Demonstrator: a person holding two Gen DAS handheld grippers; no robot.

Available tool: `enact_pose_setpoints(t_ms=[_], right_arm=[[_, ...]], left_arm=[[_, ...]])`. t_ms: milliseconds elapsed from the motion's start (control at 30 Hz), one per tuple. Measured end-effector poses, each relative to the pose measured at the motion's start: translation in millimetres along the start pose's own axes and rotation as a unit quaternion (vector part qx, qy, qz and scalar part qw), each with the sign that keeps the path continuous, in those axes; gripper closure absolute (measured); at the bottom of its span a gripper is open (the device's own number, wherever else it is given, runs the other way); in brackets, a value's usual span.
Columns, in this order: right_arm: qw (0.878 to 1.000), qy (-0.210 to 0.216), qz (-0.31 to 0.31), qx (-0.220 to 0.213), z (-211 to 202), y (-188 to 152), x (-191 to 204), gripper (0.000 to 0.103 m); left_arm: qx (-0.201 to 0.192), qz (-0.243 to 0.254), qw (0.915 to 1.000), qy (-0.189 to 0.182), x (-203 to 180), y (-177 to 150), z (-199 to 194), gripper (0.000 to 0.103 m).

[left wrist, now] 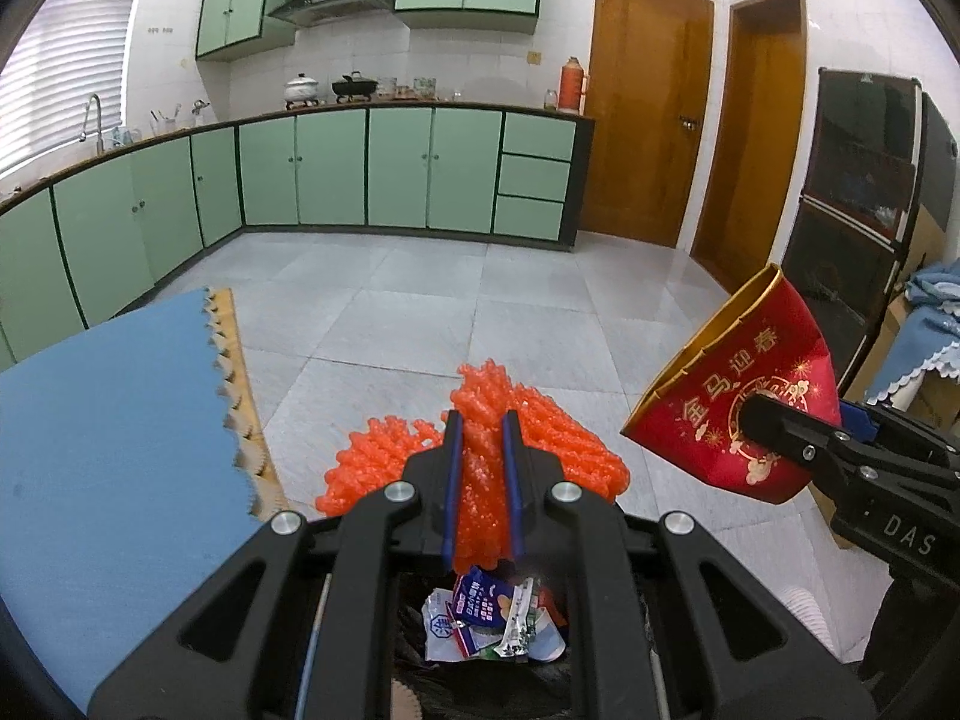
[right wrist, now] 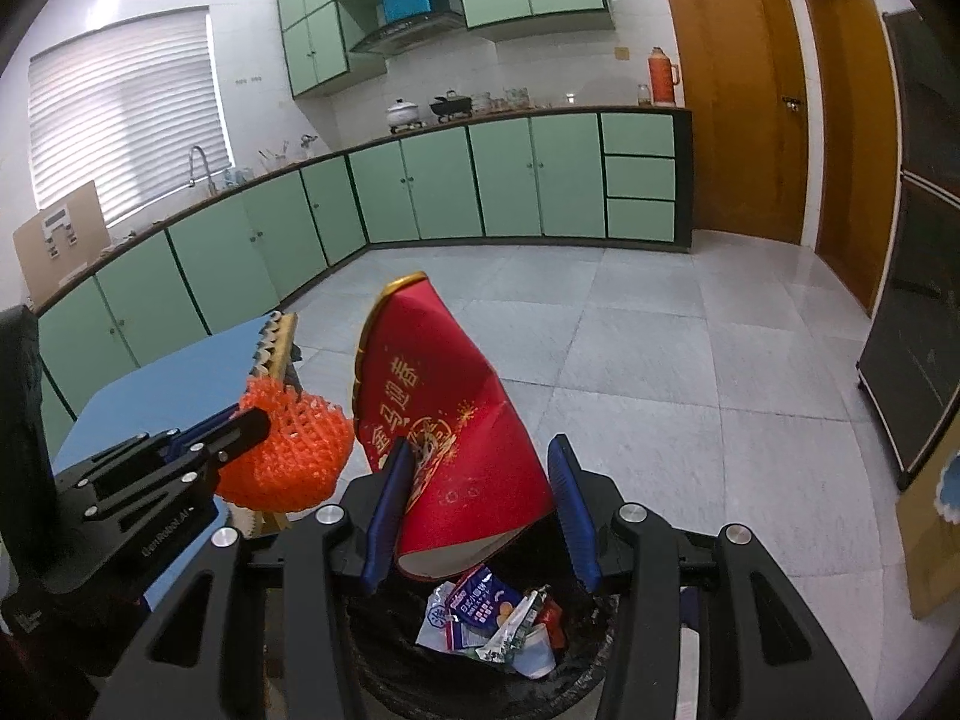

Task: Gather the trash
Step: 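Carry the orange foam and red paper cup over the black bin, then open both tools to drop the foam and paper cup into the bin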

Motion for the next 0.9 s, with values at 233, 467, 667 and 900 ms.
enact_pose_setpoints(t_ms=[233, 467, 667, 900], right_arm=[[1.000, -0.011, 0.003, 0.018, 16, -14, -11, 0.057], [0.999, -0.028, 0.002, 0.044, 38, -28, -23, 0.057], [0.996, -0.036, 0.001, 0.075, 59, -45, -34, 0.055], [0.995, -0.050, 0.011, 0.088, 64, -56, -42, 0.039]], left_arm=[[0.020, 0.004, 0.9998, -0.007, -9, -6, 24, 0.092], [0.047, 0.002, 0.9988, -0.014, -14, -14, 47, 0.089], [0.077, -0.011, 0.9968, -0.018, -13, -23, 68, 0.075], [0.095, -0.027, 0.9949, -0.023, -8, -28, 72, 0.055]])
Point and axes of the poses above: each gripper's, at about its wrist camera, not at the fingertips, and z roughly the way its jaws point, x to its left, y to its top, the point moved 5 cm from there along z, roughly the way its jaws point, and after that the axes turned 8 degrees about -x, right-handed, at the moved point
